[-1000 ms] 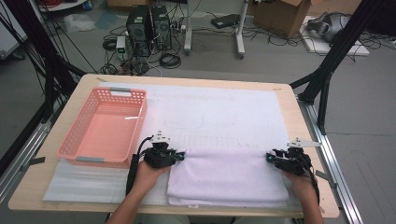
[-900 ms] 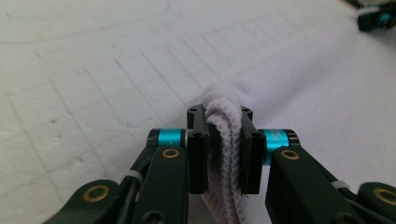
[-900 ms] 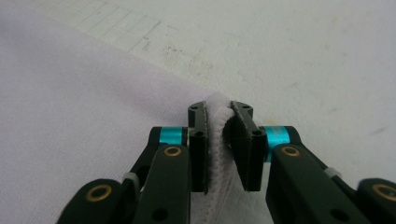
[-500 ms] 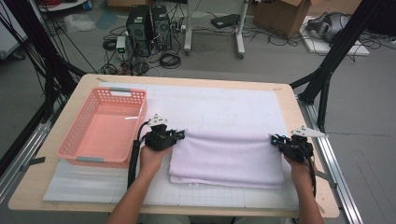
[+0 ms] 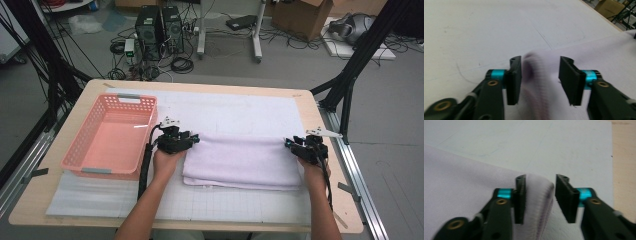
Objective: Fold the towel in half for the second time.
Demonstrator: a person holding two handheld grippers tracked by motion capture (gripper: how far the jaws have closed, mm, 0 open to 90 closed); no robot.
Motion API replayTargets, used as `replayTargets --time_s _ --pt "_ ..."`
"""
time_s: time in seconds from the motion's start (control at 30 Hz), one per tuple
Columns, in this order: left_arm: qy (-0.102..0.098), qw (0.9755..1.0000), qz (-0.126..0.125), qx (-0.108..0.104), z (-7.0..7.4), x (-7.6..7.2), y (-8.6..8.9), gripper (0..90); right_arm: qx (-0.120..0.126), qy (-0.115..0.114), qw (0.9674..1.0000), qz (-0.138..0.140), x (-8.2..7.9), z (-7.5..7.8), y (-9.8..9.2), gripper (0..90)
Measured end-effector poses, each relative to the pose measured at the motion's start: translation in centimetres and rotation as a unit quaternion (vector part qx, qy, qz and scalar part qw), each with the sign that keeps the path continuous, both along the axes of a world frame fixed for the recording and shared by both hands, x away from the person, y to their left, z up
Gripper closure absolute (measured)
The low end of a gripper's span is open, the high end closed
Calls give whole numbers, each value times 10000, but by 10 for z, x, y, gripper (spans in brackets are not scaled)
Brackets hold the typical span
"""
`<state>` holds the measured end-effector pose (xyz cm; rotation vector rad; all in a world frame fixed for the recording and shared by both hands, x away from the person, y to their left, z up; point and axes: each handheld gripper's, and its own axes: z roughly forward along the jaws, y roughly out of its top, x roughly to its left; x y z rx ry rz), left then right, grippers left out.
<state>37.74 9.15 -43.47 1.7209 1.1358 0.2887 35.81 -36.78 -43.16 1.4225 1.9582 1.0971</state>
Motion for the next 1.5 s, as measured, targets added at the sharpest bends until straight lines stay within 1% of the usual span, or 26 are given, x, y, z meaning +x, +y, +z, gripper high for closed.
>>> replayTargets --time_s 0.07,0.13,0.17,0.2,0.23,0.27,0.3,0.33,0.4,0.43,0.5,0.6,0.67,0.73,0.87,0.9,0.97,1.03,1.1,1.2,1.23,1.27,1.3,1.37,1.43,1.5 --pt "-63 10000 -45 -39 2 -7 2 503 93 -17 9999 -61 -4 3 -4 518" --pt "-98 9998 -121 -87 2 -14 2 503 145 -54 9998 -104 -8 7 -7 511" --pt "-89 9998 -177 -53 2 -18 2 505 154 -83 9998 -103 -12 10 -9 510" --pt "2 9996 -281 30 2 -21 1 505 180 -112 9997 -97 -15 12 -10 511" --pt "3 9993 -361 97 2 -25 -1 504 220 -109 9997 -77 -19 14 -11 511" --pt "-78 9993 -355 46 1 -30 -2 505 217 -143 9997 -39 -23 15 -12 511" --pt "-83 9992 -384 8 1 -35 -2 516 245 -158 9996 -21 -27 16 -13 511" --pt "-26 9989 -466 102 2 -38 -3 518 257 -170 9995 2 -31 16 -13 511" --pt "-104 9984 -536 129 3 -45 -3 514 263 -191 9995 43 -40 16 -15 512" --pt "-134 9984 -544 81 3 -49 -3 512 296 -179 9994 74 -44 15 -16 514" --pt "-108 9982 -580 52 2 -55 0 505 322 -165 9993 122 -53 13 -16 517" --pt "-86 9984 -564 64 -2 -64 6 500 203 -113 9995 225 -65 10 -16 522" --pt "2 9987 -513 55 -6 -68 10 497 179 -101 9995 253 -71 9 -16 522" --pt "77 9987 -500 51 -11 -71 14 497 237 -108 9993 284 -79 7 -15 522" --pt "205 9987 -467 -57 -15 -80 19 504 146 -27 9993 347 -90 5 -13 525" --pt "228 9985 -487 -114 -16 -83 20 514 165 -37 9992 350 -95 5 -14 530" --pt "259 9981 -543 -119 -16 -88 20 545 224 -6 9991 370 -103 4 -14 547" --pt "300 9976 -614 -128 -17 -94 22 588 128 42 9991 390 -111 4 -14 576" --pt "311 9969 -716 -88 -18 -97 21 656 265 171 9984 479 -116 2 -16 597" --pt "304 9962 -812 29 -19 -101 18 750 338 408 9968 601 -119 -3 -16 630" --pt "262 9963 -818 67 -19 -102 17 800 325 469 9964 633 -118 -5 -15 666" --pt "233 9964 -806 102 -18 -104 17 841 327 532 9958 666 -118 -7 -14 757" --pt "243 9966 -781 71 -18 -105 17 857 242 558 9957 695 -119 -8 -13 839" --pt "175 9969 -762 31 -16 -107 18 868 244 502 9960 704 -121 -6 -13 864" --pt "145 9972 -721 -144 -12 -110 21 869 287 353 9965 699 -124 0 -13 868" --pt "119 9970 -700 -307 -8 -114 25 869 399 259 9963 720 -129 7 -14 869"
